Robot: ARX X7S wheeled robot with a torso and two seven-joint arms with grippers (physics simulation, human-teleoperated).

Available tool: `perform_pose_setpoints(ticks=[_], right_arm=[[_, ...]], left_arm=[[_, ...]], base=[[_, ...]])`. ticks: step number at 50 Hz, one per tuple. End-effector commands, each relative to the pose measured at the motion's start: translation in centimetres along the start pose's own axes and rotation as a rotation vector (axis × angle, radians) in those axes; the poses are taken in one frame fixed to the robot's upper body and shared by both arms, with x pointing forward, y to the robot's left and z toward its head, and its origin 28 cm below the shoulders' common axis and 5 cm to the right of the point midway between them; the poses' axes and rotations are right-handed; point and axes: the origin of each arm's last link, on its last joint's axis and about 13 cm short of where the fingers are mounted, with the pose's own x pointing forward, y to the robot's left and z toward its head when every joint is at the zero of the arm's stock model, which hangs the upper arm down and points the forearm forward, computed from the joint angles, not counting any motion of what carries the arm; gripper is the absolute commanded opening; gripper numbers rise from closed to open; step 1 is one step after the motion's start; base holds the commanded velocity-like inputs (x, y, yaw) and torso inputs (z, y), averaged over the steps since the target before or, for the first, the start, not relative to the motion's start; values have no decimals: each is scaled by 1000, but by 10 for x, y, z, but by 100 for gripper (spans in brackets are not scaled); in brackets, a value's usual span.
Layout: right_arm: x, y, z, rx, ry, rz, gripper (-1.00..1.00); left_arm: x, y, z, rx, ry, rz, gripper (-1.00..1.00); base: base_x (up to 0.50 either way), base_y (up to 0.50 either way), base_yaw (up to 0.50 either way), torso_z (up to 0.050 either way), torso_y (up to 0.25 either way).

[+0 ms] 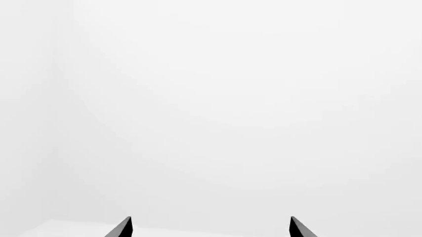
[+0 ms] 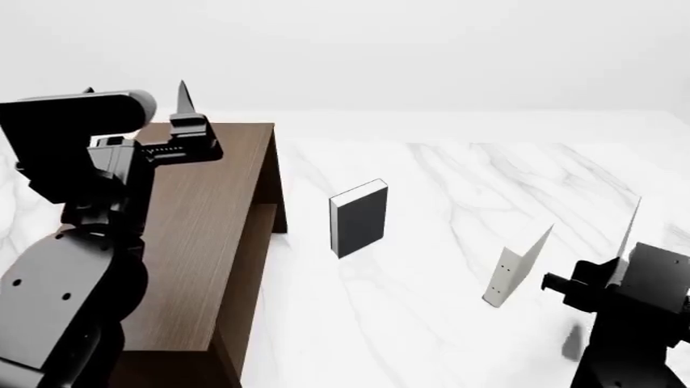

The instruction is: Pick up the book on the right and place it under the cabinet shelf.

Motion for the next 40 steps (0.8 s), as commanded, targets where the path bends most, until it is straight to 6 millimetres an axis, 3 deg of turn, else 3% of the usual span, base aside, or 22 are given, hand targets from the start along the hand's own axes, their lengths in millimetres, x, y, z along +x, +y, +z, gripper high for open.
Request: perform_pose_setpoints(ticks=[1,15,26,30,40], right_arm=[[-2,-13,34,-34,-143,-72,-100],[-20,-15,89,136,-396,193,-100],[-36,-4,114,300,-561,443,-100],[-40,4,116,387,-571,530,-100],[-48,30,99,613,-498,819,-100]], left_arm=[[0,1,3,-2,-8,7,100],[1,1,7,2,-28,8,100],[1,1,8,-2,-39,12,100],[1,1,8,-4,-43,13,100],[1,2,10,-13,-52,17,100]], base=[[0,0,0,0,0],[0,0,0,0,1],[0,0,0,0,1],[0,0,0,0,3],[0,0,0,0,1]])
